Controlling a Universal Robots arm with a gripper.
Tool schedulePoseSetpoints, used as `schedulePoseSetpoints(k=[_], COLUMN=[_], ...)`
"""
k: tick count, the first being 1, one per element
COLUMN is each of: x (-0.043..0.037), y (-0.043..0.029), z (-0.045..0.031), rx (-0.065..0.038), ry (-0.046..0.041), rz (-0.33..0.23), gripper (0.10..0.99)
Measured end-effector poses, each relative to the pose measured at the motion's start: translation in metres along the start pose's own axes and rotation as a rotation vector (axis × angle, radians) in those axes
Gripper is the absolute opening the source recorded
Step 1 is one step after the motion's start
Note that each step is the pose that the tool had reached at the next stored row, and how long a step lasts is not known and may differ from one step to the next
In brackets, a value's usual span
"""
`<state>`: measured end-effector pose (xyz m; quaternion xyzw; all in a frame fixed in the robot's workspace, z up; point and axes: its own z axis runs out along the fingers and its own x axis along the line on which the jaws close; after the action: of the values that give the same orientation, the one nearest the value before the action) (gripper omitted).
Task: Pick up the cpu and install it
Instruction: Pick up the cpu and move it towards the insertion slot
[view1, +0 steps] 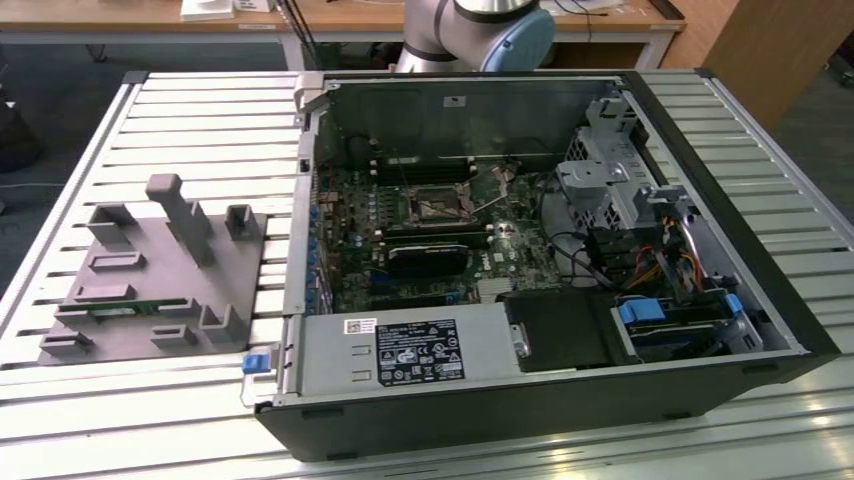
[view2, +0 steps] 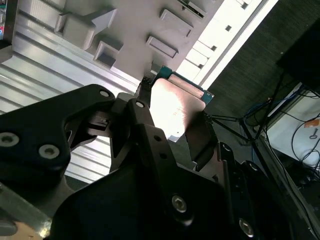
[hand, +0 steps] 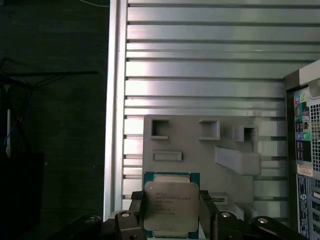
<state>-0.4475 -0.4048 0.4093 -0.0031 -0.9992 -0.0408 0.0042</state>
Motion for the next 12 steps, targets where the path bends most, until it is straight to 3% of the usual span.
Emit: schedulePoseSetpoints(k=[5, 12], x=[-0.0019, -0.0139], y=[0.0006, 0.0006], z=[-0.0045, -0.0047], rx=[-0.005, -0.007], ry=[-0.0002, -0.0001], rz=[0.000, 0.000], gripper=[0.529, 0.529])
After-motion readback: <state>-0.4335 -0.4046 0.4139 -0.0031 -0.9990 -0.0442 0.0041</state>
